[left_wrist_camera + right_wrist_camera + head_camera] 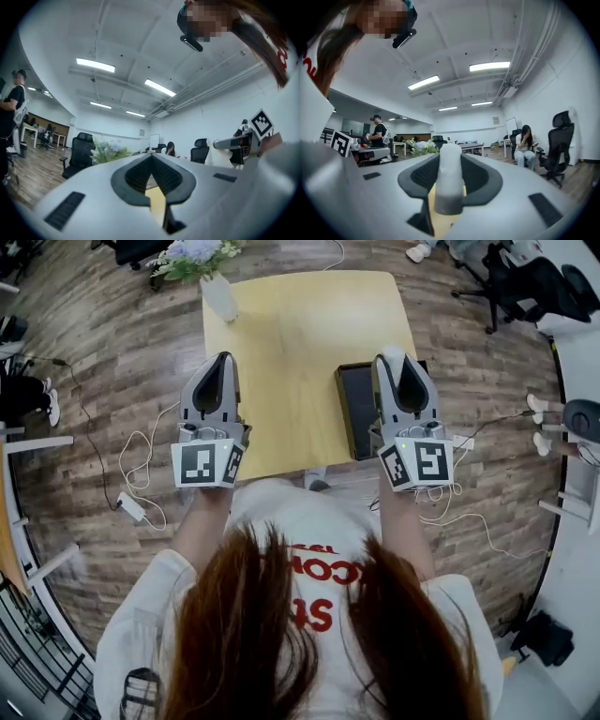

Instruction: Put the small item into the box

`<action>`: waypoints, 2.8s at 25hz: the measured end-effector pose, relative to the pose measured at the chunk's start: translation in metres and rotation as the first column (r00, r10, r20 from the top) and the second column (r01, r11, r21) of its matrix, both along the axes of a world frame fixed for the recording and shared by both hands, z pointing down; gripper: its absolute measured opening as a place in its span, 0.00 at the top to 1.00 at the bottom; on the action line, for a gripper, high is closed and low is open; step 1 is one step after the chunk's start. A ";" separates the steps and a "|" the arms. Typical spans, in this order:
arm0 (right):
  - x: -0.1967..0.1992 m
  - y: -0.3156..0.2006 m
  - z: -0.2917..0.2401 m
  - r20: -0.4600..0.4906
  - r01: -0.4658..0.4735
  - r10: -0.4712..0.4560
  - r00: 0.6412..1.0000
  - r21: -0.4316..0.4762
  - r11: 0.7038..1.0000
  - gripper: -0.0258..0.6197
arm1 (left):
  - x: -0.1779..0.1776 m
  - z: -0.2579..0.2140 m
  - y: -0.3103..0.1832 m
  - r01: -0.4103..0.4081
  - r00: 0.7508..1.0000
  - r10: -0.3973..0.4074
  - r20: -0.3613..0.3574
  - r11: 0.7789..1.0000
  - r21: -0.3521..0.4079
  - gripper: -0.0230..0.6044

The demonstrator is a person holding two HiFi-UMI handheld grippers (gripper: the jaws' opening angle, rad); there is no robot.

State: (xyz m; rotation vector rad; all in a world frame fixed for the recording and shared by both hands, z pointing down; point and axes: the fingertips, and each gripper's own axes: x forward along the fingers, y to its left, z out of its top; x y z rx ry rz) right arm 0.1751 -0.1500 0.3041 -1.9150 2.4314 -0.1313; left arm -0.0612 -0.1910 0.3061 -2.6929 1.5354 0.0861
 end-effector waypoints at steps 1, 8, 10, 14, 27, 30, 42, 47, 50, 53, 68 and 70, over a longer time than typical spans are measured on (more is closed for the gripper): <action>0.014 0.008 -0.003 -0.004 -0.035 0.035 0.999 0.004 0.999 0.75 | 0.016 0.000 -0.001 -0.037 0.999 0.037 -0.005 0.999 -0.001 0.95; 0.092 0.054 -0.011 -0.022 -0.282 0.283 0.959 0.012 0.959 0.75 | 0.111 0.005 -0.003 -0.272 0.961 0.272 -0.048 0.962 -0.004 0.95; 0.101 0.062 -0.010 -0.020 -0.308 0.308 0.951 0.015 0.951 0.75 | 0.126 0.008 0.002 -0.306 0.951 0.306 -0.050 0.952 -0.004 0.95; 0.114 0.081 -0.005 -0.011 -0.337 0.337 0.941 0.000 0.942 0.75 | 0.153 0.014 0.016 -0.361 0.932 0.360 -0.045 0.932 -0.022 0.95; 0.115 0.077 0.132 -0.093 -0.309 0.295 0.951 -0.313 0.898 0.75 | 0.165 0.088 0.023 -0.382 0.921 0.389 -0.002 0.905 -0.186 0.95; 0.119 0.080 0.169 -0.128 -0.302 0.274 0.953 -0.392 0.869 0.74 | 0.161 0.107 0.025 -0.368 0.924 0.381 0.013 0.901 -0.228 0.95; 0.137 0.086 0.202 -0.116 -0.306 0.287 0.951 -0.479 0.823 0.85 | 0.163 0.128 0.027 -0.334 0.933 0.358 0.042 0.902 -0.274 0.95; 0.144 0.078 0.145 -0.119 -0.351 0.331 0.936 -0.334 0.875 0.94 | 0.169 0.107 0.019 -0.347 0.933 0.360 0.020 0.910 -0.229 0.95; 0.144 0.074 0.114 -0.112 -0.367 0.349 0.930 -0.269 0.890 0.95 | 0.171 0.090 0.014 -0.356 0.931 0.364 0.007 0.914 -0.195 0.95; 0.141 0.071 0.092 -0.110 -0.372 0.356 0.928 -0.223 0.901 0.95 | 0.170 0.076 0.009 -0.357 0.932 0.362 -0.003 0.920 -0.160 0.95; 0.095 0.015 0.011 -0.088 -0.188 0.183 0.979 -0.048 0.981 0.95 | 0.102 0.005 -0.017 -0.162 0.987 0.162 0.005 0.987 0.011 0.95; 0.074 0.005 0.006 -0.083 -0.129 0.126 0.989 -0.035 0.991 0.95 | 0.080 -0.001 -0.016 -0.112 0.994 0.112 0.003 0.993 0.025 0.95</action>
